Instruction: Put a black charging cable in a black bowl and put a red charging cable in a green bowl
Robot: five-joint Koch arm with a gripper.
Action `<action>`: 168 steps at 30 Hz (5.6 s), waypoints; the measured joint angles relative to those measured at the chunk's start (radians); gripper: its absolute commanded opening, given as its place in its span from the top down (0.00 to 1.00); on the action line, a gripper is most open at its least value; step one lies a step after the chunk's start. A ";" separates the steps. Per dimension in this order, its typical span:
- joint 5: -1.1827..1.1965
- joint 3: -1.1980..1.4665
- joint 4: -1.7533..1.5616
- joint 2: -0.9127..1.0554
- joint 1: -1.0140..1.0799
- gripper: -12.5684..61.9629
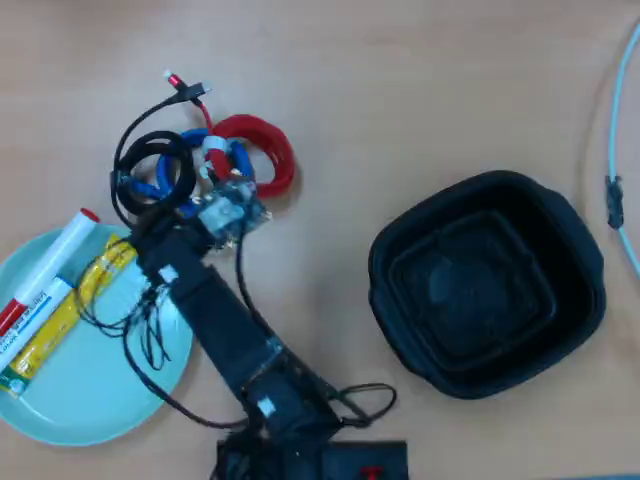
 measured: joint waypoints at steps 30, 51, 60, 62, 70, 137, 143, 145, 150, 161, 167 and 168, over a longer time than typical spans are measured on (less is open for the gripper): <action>0.538 -0.497 0.006 -0.652 -0.049 0.44; 0.629 -0.554 -0.012 -0.761 -0.052 0.49; 0.630 -0.552 -0.008 -0.764 -0.060 0.92; 0.640 -0.552 -0.008 -0.764 -0.061 0.92; 0.644 -0.552 -0.009 -0.764 -0.069 0.92; 0.239 -0.282 0.192 -0.067 1.545 0.91; 0.319 -0.225 0.179 -0.204 1.572 0.72; 0.337 -0.172 0.164 -0.209 1.571 0.55; 0.345 0.003 0.020 -0.209 1.563 0.20; 0.345 0.009 -0.032 -0.092 1.351 0.09; 0.249 0.009 -0.032 -0.071 1.045 0.08; 0.239 0.009 -0.032 -0.071 0.976 0.08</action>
